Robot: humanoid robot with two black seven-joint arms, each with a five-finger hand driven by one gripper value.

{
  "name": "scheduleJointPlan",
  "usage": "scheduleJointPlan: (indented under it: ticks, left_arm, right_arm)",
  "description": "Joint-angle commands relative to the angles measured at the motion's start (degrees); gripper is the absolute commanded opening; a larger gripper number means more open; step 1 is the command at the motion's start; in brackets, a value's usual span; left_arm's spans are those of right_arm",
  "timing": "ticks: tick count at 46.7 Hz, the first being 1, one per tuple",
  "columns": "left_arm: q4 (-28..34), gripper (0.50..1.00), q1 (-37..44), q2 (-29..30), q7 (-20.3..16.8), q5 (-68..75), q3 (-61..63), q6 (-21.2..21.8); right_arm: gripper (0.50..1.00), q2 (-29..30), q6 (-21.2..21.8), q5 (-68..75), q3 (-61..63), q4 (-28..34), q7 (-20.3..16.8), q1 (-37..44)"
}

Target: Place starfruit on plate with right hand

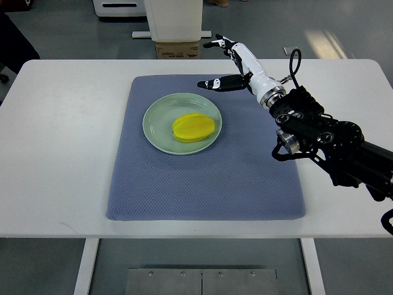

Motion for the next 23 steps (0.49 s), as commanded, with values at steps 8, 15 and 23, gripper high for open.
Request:
scheduleJointPlan:
  ticks: [8, 15, 23]
  left_arm:
    - [0.0, 1.000, 0.0, 0.0, 0.0, 0.0, 0.0, 0.0]
    - [0.0, 1.000, 0.0, 0.0, 0.0, 0.0, 0.0, 0.0]
    - [0.0, 1.000, 0.0, 0.0, 0.0, 0.0, 0.0, 0.0]
  right_arm:
    - [1.000, -0.4, 0.2, 8.1, 5.0, -0.2, -1.7, -2.1]
    - [1.000, -3.5, 3.7, 14.8, 11.0, -0.2, -1.8, -4.2]
    - [1.000, -4.6, 8.6, 17.1, 19.2, -0.2, -1.9, -7.6]
